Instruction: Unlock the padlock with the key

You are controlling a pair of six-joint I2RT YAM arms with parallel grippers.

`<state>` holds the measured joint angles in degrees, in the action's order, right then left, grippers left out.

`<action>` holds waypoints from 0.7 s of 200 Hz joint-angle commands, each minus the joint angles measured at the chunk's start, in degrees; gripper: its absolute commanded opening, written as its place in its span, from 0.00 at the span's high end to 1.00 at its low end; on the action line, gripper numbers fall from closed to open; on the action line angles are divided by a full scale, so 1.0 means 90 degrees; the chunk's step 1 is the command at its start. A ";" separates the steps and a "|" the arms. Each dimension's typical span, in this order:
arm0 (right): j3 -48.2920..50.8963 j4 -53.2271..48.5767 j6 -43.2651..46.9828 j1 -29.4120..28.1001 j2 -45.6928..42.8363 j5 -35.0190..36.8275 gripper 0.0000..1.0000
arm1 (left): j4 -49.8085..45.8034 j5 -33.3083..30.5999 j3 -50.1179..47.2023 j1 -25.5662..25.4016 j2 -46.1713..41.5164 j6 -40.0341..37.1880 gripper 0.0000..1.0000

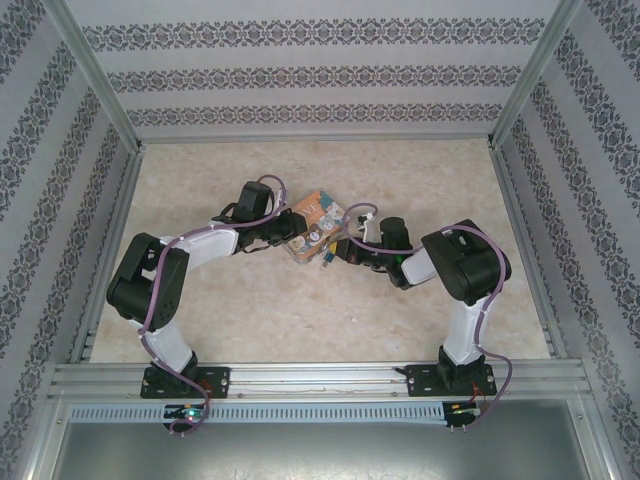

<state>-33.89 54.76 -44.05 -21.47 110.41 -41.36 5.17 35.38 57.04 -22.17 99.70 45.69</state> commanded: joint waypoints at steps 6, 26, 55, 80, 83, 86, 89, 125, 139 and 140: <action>0.0178 0.0712 -0.0434 0.0089 -0.0055 0.0087 1.00 | -0.0112 -0.0112 -0.0081 -0.0096 0.0036 -0.0006 0.81; 0.0207 0.1088 -0.0747 0.0091 0.0041 0.0178 1.00 | -0.0091 -0.0108 -0.0141 -0.0099 -0.0003 0.0006 0.81; 0.0278 0.1531 -0.1155 0.0091 0.0172 0.0431 1.00 | -0.0086 -0.0112 -0.0195 -0.0109 -0.0052 0.0005 0.81; 0.0381 0.1851 -0.1426 0.0082 0.0239 0.0739 1.00 | -0.0076 -0.0102 -0.0243 -0.0124 -0.0062 0.0010 0.81; 0.0391 0.1891 -0.1464 0.0081 0.0246 0.0768 1.00 | -0.0069 -0.0102 -0.0245 -0.0125 -0.0063 0.0018 0.81; 0.0396 0.1923 -0.1501 0.0081 0.0258 0.0806 1.00 | -0.0061 -0.0102 -0.0250 -0.0123 -0.0062 0.0014 0.81; 0.0404 0.1961 -0.1531 0.0081 0.0268 0.0825 1.00 | -0.0060 -0.0102 -0.0259 -0.0123 -0.0062 0.0013 0.81; 0.0453 0.2079 -0.1678 0.0062 0.0301 0.1067 1.00 | -0.0055 -0.0104 -0.0287 -0.0124 -0.0092 0.0019 0.81; 0.0526 0.2079 -0.1659 0.0070 0.0258 0.1193 1.00 | -0.0057 -0.0103 -0.0275 -0.0124 -0.0111 0.0015 0.81; 0.0530 0.2079 -0.1658 0.0071 0.0255 0.1200 1.00 | -0.0057 -0.0102 -0.0279 -0.0124 -0.0111 0.0013 0.81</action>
<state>-30.30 68.86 -57.82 -21.12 112.36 -33.61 6.68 35.35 56.01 -22.50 99.37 45.69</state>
